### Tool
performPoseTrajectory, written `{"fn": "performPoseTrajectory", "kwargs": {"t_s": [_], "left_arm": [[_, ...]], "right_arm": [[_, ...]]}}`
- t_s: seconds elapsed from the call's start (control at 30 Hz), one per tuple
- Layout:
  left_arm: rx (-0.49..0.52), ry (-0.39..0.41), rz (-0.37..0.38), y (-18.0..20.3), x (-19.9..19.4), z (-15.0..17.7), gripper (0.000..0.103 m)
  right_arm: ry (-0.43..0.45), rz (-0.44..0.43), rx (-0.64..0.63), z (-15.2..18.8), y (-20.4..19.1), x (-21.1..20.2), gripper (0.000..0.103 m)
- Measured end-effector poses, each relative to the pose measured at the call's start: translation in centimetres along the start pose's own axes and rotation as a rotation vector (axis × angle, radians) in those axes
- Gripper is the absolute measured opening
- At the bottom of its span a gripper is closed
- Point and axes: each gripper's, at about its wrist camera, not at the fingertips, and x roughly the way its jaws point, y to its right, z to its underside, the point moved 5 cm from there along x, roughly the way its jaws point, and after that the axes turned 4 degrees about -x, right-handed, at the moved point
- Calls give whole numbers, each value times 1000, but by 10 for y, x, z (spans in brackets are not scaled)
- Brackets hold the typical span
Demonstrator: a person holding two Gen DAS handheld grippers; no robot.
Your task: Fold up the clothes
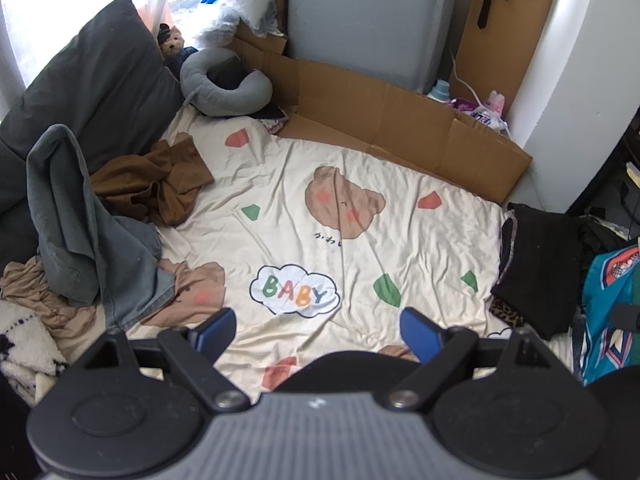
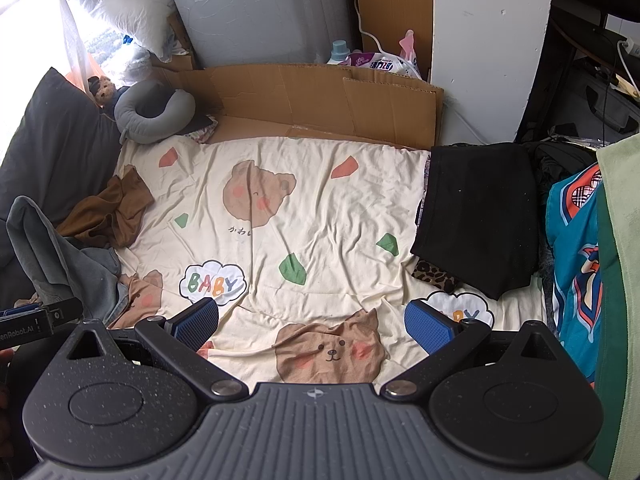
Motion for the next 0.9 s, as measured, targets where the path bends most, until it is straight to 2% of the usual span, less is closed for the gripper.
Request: {"fn": "performPoseTrajectory", "kwargs": {"t_s": [0.2, 0.9], "left_arm": [[11, 7, -20, -1, 1, 0, 90], [-3, 0, -9, -3, 1, 0, 90]], "right_arm": [[0, -2, 0, 0, 0, 0, 102], [-9, -10, -29, 2, -8, 0, 101]]}}
